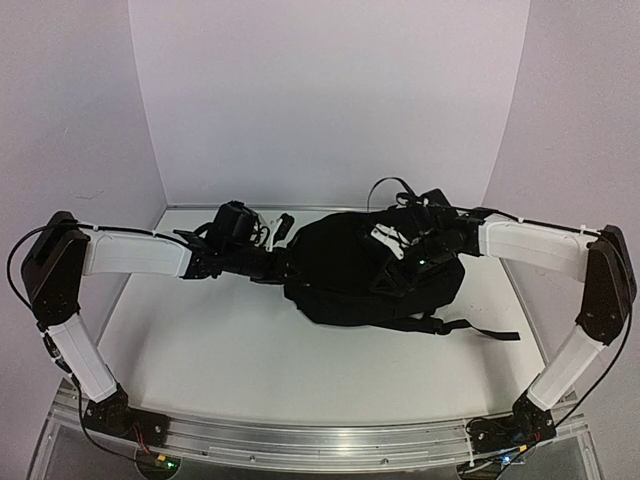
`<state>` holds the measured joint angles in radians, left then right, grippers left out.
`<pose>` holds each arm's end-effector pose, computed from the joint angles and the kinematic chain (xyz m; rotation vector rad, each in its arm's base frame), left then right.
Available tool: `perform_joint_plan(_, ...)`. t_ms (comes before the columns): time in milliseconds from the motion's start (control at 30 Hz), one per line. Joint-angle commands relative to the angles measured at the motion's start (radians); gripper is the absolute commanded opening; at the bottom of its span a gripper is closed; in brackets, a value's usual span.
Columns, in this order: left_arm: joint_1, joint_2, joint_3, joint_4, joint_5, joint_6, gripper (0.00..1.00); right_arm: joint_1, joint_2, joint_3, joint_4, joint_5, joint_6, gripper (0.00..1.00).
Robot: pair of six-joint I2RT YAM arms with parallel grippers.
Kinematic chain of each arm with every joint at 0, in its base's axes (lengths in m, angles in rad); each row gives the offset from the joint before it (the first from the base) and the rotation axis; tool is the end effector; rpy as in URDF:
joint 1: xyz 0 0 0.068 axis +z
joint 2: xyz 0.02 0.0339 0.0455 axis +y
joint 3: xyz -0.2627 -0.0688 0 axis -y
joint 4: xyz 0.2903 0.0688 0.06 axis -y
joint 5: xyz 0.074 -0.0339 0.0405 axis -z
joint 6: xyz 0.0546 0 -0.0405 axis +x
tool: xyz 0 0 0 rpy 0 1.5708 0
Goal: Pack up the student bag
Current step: Zip the student bag at the center of the board.
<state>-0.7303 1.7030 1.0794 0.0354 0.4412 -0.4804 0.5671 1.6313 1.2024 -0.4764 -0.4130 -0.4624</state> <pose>0.3033 -0.3029 0.1846 0.5653 2.2673 -1.1342 0.3268 0.2341 0.2120 -1.3575 2.0406 0.5556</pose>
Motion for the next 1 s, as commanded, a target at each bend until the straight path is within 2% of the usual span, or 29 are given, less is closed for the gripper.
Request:
perform_joint_plan(0, -0.004, -0.017, 0.034, 0.058, 0.038, -0.024, 0.0, 0.095, 0.073, 0.133, 0.027, -0.03, 0.074, 0.67)
perform_joint_plan(133, -0.004, -0.036, 0.012, 0.068, 0.026, -0.046, 0.0, 0.165, 0.166, 0.212, 0.068, -0.012, 0.108, 0.66)
perform_joint_plan(300, -0.004, -0.048, -0.004, 0.074, 0.007, -0.06, 0.0, 0.22, 0.252, 0.263, 0.08, -0.007, 0.122, 0.57)
perform_joint_plan(400, -0.003, -0.052, -0.007, 0.071, -0.009, -0.064, 0.0, 0.225, 0.276, 0.258, 0.086, 0.028, 0.124, 0.4)
perform_joint_plan(500, 0.004, -0.059, -0.011, 0.06, -0.044, -0.066, 0.0, 0.226, 0.251, 0.223, 0.086, 0.059, 0.122, 0.12)
perform_joint_plan(567, 0.014, -0.07, -0.024, 0.058, -0.081, -0.076, 0.0, 0.225, 0.22, 0.185, 0.086, 0.077, 0.118, 0.0)
perform_joint_plan(733, 0.057, -0.081, -0.048, 0.036, -0.158, -0.098, 0.0, 0.224, 0.113, 0.053, 0.082, 0.128, 0.078, 0.0)
perform_joint_plan(967, 0.104, -0.116, -0.095, 0.039, -0.17, -0.104, 0.0, 0.216, 0.001, -0.165, 0.074, 0.241, -0.022, 0.0)
